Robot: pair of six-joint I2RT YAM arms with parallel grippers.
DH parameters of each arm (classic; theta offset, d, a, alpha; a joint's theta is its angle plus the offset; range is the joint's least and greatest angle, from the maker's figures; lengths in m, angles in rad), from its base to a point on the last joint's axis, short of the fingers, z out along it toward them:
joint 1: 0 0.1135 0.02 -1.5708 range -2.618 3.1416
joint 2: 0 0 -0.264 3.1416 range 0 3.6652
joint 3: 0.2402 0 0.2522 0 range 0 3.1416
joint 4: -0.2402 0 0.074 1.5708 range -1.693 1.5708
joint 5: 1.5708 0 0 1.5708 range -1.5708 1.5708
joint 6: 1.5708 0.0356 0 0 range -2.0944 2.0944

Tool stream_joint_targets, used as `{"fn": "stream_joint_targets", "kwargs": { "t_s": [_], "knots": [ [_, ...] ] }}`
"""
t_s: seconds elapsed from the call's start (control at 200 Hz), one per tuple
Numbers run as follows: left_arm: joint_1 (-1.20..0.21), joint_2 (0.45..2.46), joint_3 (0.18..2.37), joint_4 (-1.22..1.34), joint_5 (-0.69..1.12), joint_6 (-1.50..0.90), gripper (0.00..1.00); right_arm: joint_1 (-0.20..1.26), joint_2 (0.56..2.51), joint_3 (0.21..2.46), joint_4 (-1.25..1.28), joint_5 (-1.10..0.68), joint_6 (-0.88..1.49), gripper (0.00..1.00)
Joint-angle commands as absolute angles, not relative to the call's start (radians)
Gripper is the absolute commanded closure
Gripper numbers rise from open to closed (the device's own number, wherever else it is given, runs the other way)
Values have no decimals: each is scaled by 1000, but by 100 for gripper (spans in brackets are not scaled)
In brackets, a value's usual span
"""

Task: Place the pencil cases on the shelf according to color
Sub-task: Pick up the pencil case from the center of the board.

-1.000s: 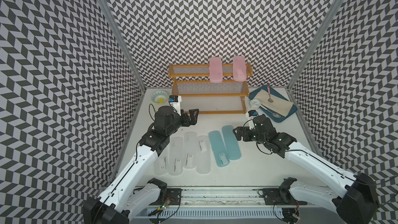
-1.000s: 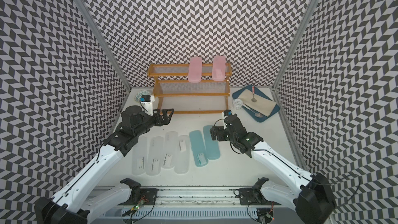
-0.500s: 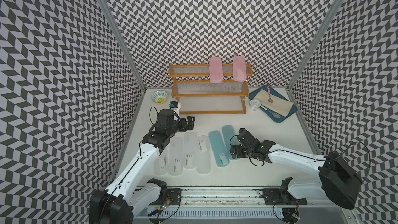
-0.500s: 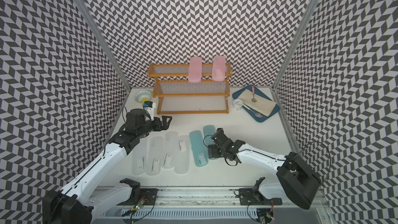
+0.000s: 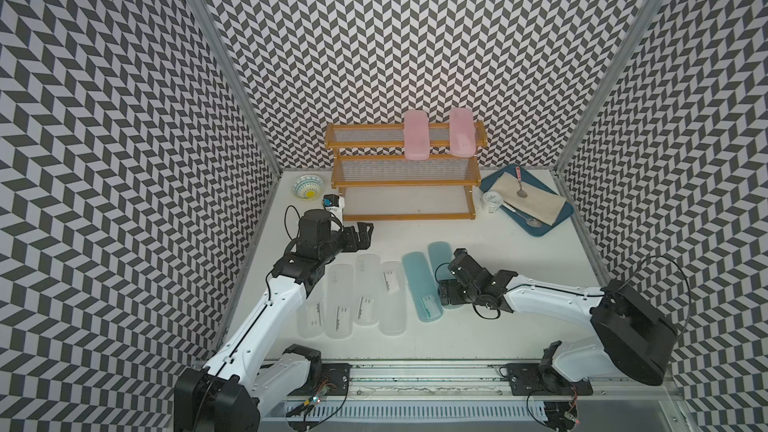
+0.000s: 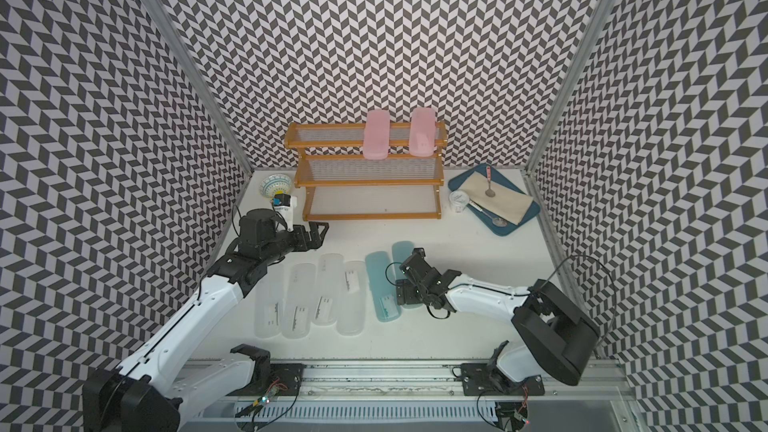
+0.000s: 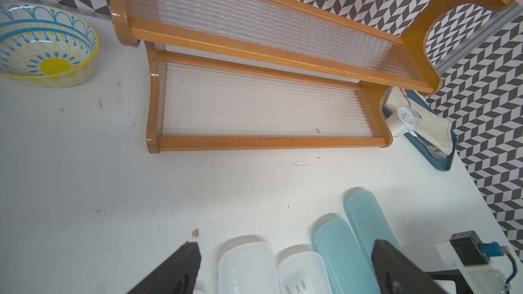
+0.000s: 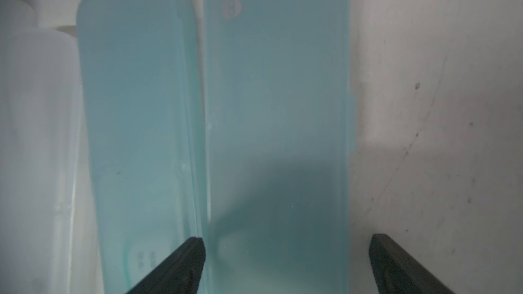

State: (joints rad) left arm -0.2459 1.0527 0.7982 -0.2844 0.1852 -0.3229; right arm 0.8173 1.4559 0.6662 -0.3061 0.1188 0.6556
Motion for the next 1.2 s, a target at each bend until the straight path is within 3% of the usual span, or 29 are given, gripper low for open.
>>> {"fn": "stream_joint_targets", "kwargs": {
  "t_s": [0.0, 0.436, 0.716, 1.192],
  "knots": [
    [-238, 1075, 805, -261, 226, -318, 0, 802, 1474, 629, -402, 188, 699, 4],
    [-236, 1123, 818, -267, 249, -317, 1, 781, 1197, 561, -385, 123, 571, 4],
    [-236, 1107, 818, -275, 244, -316, 0, 779, 1386, 687, -462, 196, 571, 3],
    [-235, 1092, 802, -242, 293, -314, 0, 830, 1405, 570, -378, 176, 693, 9]
  ]
}}
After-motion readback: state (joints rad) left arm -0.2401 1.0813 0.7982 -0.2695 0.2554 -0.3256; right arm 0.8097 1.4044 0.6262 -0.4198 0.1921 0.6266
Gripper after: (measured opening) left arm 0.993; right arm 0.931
